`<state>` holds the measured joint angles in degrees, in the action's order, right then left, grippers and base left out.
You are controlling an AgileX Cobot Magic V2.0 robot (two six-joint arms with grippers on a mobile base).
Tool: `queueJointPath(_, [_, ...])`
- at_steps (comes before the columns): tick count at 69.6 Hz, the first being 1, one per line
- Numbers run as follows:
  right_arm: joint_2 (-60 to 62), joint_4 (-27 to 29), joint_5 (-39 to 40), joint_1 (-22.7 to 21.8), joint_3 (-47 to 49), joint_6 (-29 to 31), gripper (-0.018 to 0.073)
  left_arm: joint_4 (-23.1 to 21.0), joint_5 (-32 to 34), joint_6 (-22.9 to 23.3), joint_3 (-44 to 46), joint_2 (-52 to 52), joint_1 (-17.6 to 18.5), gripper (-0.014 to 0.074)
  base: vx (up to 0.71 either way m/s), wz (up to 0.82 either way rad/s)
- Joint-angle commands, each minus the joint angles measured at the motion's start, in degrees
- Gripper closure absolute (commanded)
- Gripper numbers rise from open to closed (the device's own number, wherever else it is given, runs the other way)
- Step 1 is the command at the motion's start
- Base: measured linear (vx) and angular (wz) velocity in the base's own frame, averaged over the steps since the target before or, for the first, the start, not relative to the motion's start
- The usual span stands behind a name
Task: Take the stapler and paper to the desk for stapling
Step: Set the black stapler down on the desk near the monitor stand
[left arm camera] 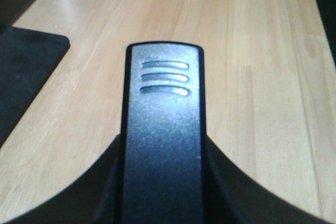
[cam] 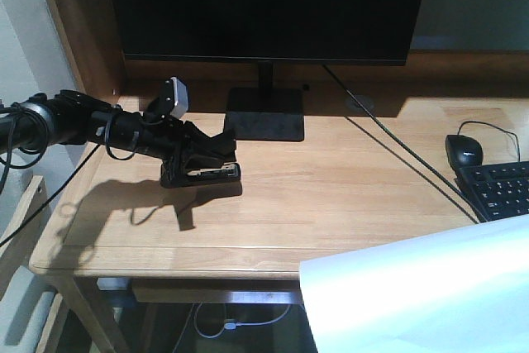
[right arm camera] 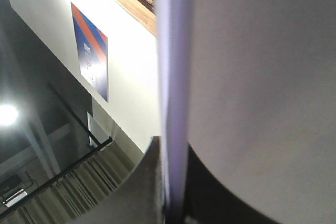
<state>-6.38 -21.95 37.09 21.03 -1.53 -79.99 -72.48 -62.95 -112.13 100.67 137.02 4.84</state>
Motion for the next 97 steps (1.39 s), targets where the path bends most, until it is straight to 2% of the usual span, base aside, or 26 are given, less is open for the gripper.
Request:
queueJointPath(1, [-0.66, 0.2, 3.08, 0.12, -0.26, 0.88, 0.0569, -4.62, -2.21, -0.32, 1.95, -2.84, 0.29, 0.0537, 0.0, 0.0])
queueJointPath(27, [-0.66, 0.2, 3.08, 0.12, -0.26, 0.88, 0.0569, -4.54, -1.83, -0.26, 1.91, 0.74, 0.29, 0.0382, 0.0, 0.0])
queueJointPath(51, [-0.66, 0.2, 3.08, 0.12, -0.26, 0.88, 0.0569, -4.45, -1.22, 0.22, 1.91, -0.35, 0.23, 0.0092, 0.0, 0.0])
queueJointPath(61, [-0.66, 0.2, 3.08, 0.12, -0.26, 0.88, 0.0569, -4.57, -1.27, 0.22, 1.91, -2.7, 0.19, 0.0046, 0.0, 0.0])
queueJointPath(71, [-0.66, 0.2, 3.08, 0.12, -0.26, 0.88, 0.0569, -3.27, -2.21, 1.59, 1.91, -6.16, 0.19, 0.0078, 0.0, 0.0])
queueJointPath(76, [-0.66, 0.2, 3.08, 0.12, -0.26, 0.88, 0.0569, -2.63, -2.53, 2.96, 1.91, -7.46, 0.19, 0.0131, 0.0, 0.0])
queueJointPath(85, [-0.66, 0.2, 3.08, 0.12, -0.26, 0.88, 0.0569, -1.69, -2.55, 4.64, 1.91, -8.42, 0.19, 0.0279, 0.0, 0.0])
queueJointPath(97, [-0.66, 0.2, 3.08, 0.12, -0.26, 0.88, 0.0569, 2.22, -3.24, 6.88, 1.91, -7.9, 0.26, 0.0542, 0.0, 0.0])
